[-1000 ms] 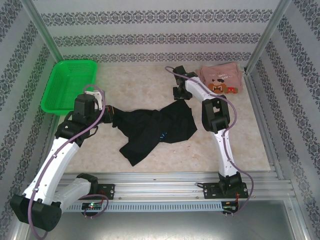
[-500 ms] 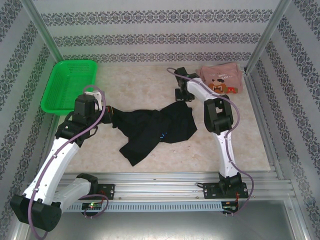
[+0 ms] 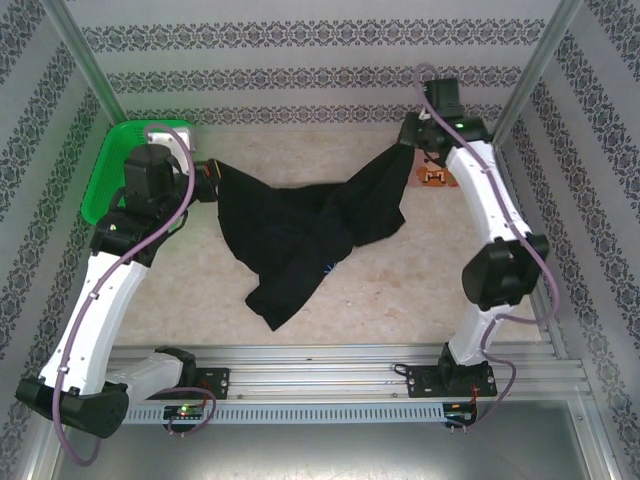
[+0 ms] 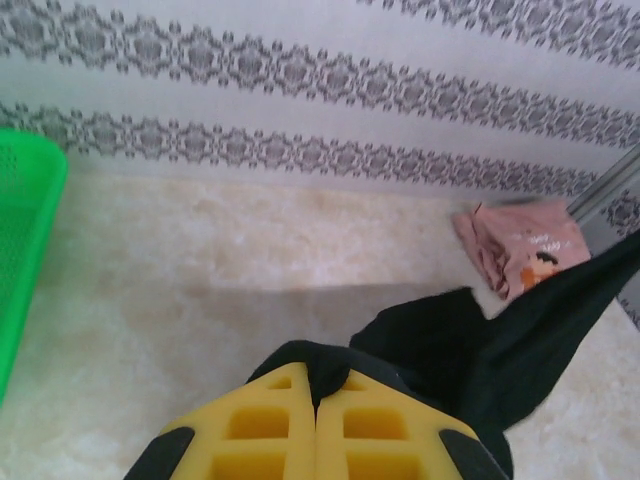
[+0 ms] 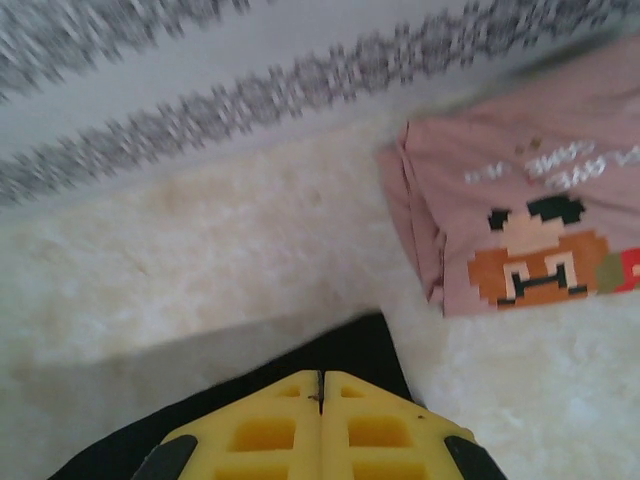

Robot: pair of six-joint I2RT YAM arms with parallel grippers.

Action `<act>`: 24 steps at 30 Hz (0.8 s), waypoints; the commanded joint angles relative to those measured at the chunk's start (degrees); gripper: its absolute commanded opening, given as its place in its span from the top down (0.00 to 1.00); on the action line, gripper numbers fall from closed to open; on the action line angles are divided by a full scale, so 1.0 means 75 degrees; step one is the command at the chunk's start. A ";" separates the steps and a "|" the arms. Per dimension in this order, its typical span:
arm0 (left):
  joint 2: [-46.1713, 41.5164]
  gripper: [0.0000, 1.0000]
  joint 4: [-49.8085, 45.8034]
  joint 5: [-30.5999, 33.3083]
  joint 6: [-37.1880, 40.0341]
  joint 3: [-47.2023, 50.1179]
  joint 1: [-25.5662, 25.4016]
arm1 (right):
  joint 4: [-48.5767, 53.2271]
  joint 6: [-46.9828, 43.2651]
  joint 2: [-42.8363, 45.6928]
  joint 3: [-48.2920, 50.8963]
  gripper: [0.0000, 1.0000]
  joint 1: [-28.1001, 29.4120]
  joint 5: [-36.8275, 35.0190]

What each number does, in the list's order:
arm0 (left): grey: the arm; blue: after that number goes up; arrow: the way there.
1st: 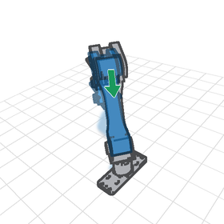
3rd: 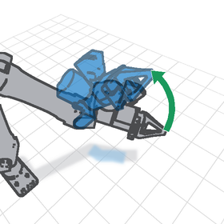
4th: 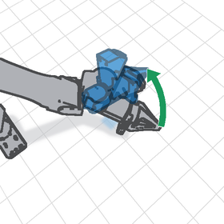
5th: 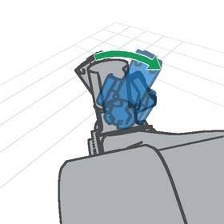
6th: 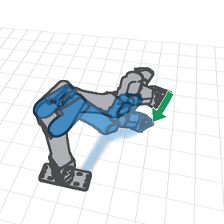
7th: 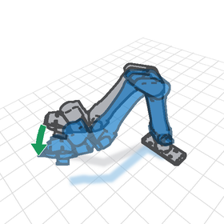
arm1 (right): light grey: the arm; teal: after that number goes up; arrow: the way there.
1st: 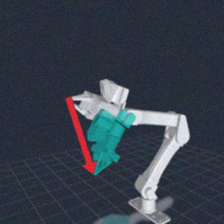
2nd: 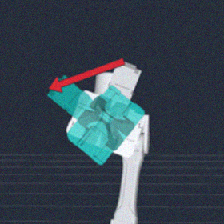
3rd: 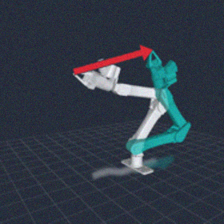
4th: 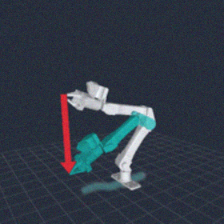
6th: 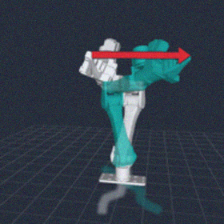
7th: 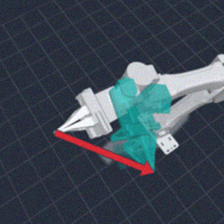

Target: Fold and stack the t-shirts

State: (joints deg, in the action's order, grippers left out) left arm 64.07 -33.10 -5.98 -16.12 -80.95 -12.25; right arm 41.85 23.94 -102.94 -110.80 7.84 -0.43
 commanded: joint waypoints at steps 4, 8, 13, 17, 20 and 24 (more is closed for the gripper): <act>0.0368 1.00 -0.0075 0.0377 0.0713 -0.1608 0.0217 | -0.0511 0.0488 0.1217 0.0218 1.00 -0.0522 0.1043; 0.0577 1.00 -0.0318 0.0629 0.1002 -0.2549 0.0302 | -0.0943 0.0604 0.2035 0.0409 1.00 -0.0980 0.1597; 0.0836 1.00 -0.0415 0.0624 0.1188 -0.3187 0.0345 | -0.1074 0.0759 0.2642 0.0890 1.00 -0.1569 0.2140; 0.0753 1.00 -0.0235 0.0585 0.1073 -0.2795 0.0347 | -0.1105 0.0769 0.3273 0.2029 1.00 -0.1834 0.2134; 0.0483 1.00 -0.0148 0.0678 0.0967 -0.2103 0.0359 | -0.0984 0.0848 0.3751 0.3236 1.00 -0.2054 0.2096; -0.0045 1.00 -0.0039 0.0622 0.0554 -0.0877 0.0359 | -0.0920 0.1220 0.4452 0.5215 1.00 -0.2123 0.1922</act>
State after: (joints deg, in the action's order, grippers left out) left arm 66.92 -35.20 -2.31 -9.74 -91.68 -10.37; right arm 33.71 30.41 -71.83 -78.85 -7.60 14.44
